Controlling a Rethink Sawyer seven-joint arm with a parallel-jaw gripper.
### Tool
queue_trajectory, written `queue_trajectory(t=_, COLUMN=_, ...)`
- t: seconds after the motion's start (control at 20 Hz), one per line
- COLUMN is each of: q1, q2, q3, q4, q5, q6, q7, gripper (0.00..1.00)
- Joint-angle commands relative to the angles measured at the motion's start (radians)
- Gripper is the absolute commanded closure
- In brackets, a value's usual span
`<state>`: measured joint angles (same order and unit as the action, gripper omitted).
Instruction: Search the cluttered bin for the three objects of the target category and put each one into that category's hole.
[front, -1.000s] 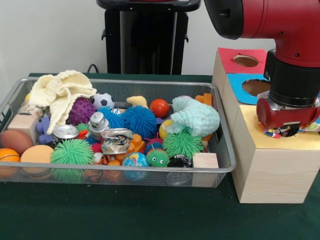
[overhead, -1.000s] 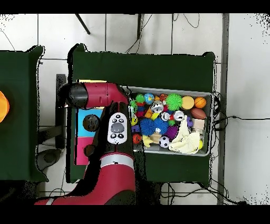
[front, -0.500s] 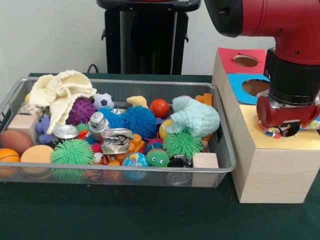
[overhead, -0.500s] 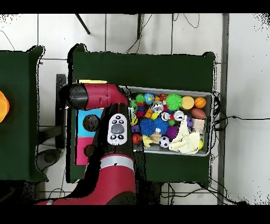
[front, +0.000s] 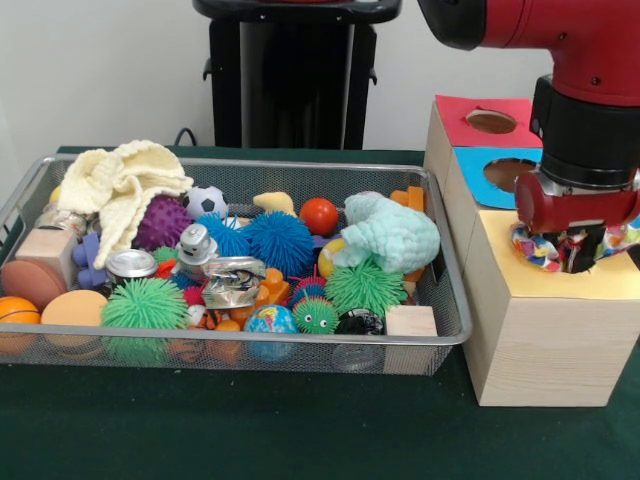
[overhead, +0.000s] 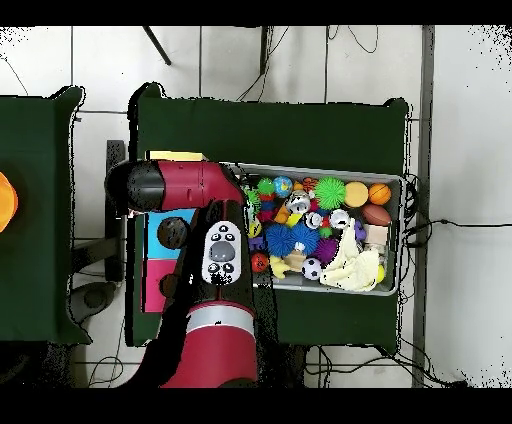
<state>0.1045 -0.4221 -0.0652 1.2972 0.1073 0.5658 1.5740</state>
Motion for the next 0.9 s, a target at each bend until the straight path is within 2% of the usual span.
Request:
queue_trajectory(t=0.05, q1=0.001, q2=-0.042, q3=0.000, q4=0.136, q5=0.029, q6=0.145, q7=0.221, gripper=0.00)
queue_trajectory(t=0.9, q1=0.002, q2=-0.028, q3=-0.002, q4=0.129, q5=0.044, q6=0.130, q7=0.217, gripper=0.00)
